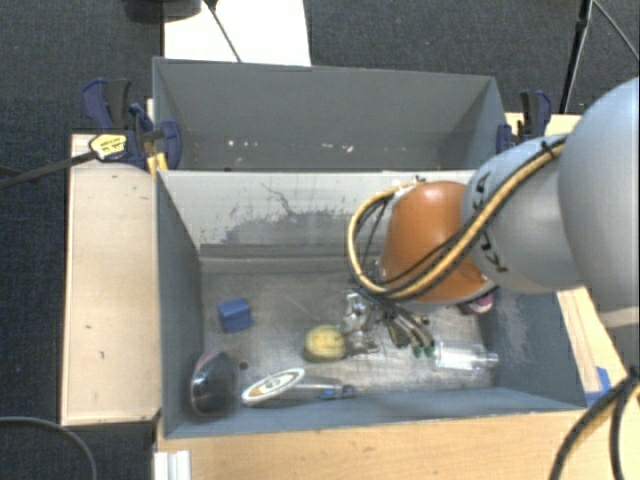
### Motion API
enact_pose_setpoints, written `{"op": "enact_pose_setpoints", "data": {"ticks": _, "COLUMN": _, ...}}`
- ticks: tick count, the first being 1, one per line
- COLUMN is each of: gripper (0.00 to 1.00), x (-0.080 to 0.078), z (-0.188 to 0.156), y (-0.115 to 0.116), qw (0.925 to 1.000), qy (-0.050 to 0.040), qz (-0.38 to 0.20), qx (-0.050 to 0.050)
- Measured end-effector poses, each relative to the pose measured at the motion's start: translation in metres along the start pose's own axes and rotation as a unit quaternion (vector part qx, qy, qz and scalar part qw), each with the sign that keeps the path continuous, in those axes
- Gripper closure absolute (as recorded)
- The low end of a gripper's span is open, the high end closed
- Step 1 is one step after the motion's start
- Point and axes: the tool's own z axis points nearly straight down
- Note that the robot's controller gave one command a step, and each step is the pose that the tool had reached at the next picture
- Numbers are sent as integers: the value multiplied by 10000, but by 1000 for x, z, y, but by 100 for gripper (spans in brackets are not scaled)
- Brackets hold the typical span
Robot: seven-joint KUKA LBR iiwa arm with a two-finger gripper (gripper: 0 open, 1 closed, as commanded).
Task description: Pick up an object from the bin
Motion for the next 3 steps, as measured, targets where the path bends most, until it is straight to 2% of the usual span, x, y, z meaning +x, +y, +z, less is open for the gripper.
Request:
{"op": "enact_pose_setpoints", "data": {"ticks": 1, "gripper": 0, "x": 31, "z": 0, "y": -8, "qw": 9988, "qy": -34, "qz": -497, "qx": -11}}
{"op": "enact_pose_setpoints", "data": {"ticks": 2, "gripper": 0, "x": 3, "z": 1, "y": 19, "qw": 9955, "qy": 33, "qz": -951, "qx": 0}}
{"op": "enact_pose_setpoints", "data": {"ticks": 3, "gripper": 0, "x": -18, "z": 1, "y": 72, "qw": 9772, "qy": -3, "qz": -2122, "qx": -2}}
